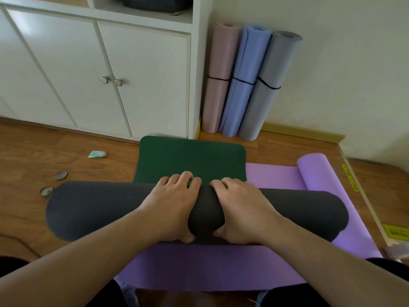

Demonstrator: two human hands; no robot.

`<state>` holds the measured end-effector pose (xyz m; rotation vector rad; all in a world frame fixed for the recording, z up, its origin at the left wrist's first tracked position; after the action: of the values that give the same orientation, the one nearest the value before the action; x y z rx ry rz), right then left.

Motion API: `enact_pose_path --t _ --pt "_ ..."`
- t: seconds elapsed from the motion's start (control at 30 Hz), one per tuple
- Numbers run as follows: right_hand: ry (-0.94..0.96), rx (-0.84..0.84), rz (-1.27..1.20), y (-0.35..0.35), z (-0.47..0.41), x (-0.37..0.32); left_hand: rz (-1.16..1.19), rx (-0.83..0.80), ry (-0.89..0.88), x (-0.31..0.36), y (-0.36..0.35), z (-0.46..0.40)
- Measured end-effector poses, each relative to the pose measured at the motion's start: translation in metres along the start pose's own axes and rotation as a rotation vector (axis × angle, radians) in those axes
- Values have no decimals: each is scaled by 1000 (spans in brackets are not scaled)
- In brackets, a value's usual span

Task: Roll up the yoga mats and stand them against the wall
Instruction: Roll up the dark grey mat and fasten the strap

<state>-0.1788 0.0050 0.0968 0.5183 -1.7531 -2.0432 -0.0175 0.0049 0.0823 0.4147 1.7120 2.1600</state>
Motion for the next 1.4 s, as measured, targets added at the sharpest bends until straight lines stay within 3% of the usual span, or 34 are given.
enact_pose_path --t 0.1,0.3,0.4,0.63,0.9,1.17,1.4 --pt "-16 -6 -34 -1 1 1 -47 28 18 1 -3 -2" --pt "0 -20 132 -4 6 -6 111 -9 11 -7 12 -3" --pt "-9 -11 94 -8 4 -6 131 -45 4 -7 12 -1" --pt "-20 15 -20 -1 2 3 -77 54 -30 4 2 -3" --pt "9 14 106 -3 6 -6 135 60 -31 -7 6 -4" --pt "3 33 6 0 1 5 -64 96 36 4 0 0" --pt "-28 -7 99 -1 3 -3 119 56 4 -11 11 -5"
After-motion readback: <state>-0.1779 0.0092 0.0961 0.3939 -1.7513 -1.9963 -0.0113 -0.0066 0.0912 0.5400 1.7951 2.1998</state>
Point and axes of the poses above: each hand's wrist, its own z-axis away from the middle knuckle, its own y-axis out of the back of the hand, x = y × z, the point moved 4 cm from there along -z, towards the middle knuckle, and after that the axes turned 3 degrees about -x, right-handed, at the moved point
